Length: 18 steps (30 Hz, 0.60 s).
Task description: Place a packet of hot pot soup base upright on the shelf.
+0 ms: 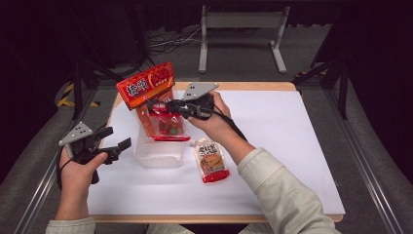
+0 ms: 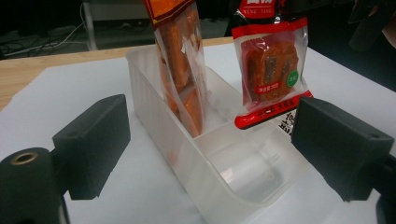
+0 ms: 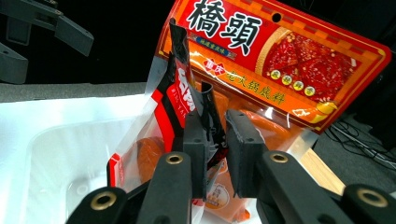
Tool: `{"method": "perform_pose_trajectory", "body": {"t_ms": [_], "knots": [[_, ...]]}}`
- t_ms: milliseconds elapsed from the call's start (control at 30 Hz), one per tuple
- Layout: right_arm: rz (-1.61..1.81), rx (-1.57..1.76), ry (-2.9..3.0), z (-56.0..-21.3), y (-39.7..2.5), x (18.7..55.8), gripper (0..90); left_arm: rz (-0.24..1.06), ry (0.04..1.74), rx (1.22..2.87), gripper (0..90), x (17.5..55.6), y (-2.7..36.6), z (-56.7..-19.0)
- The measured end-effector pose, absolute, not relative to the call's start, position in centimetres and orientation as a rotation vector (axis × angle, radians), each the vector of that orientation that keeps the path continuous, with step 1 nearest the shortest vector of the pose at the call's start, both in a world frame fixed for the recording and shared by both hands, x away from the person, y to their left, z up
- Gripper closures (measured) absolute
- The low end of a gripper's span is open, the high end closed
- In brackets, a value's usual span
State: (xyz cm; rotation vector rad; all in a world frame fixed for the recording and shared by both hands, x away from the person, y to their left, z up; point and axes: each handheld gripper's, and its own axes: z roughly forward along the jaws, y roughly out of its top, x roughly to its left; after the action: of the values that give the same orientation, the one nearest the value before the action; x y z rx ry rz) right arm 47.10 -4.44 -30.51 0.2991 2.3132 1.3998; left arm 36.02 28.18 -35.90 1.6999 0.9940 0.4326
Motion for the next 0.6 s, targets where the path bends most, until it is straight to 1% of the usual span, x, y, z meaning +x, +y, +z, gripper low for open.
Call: {"method": "perform_pose_trajectory", "body": {"t_ms": [600], "knots": [[1.436, 0.271, 2.293, -32.1, -2.5, 47.7, 79.0, 0.428, 0.986, 1.696, 12.3, 36.1, 28.3, -35.9]]}}
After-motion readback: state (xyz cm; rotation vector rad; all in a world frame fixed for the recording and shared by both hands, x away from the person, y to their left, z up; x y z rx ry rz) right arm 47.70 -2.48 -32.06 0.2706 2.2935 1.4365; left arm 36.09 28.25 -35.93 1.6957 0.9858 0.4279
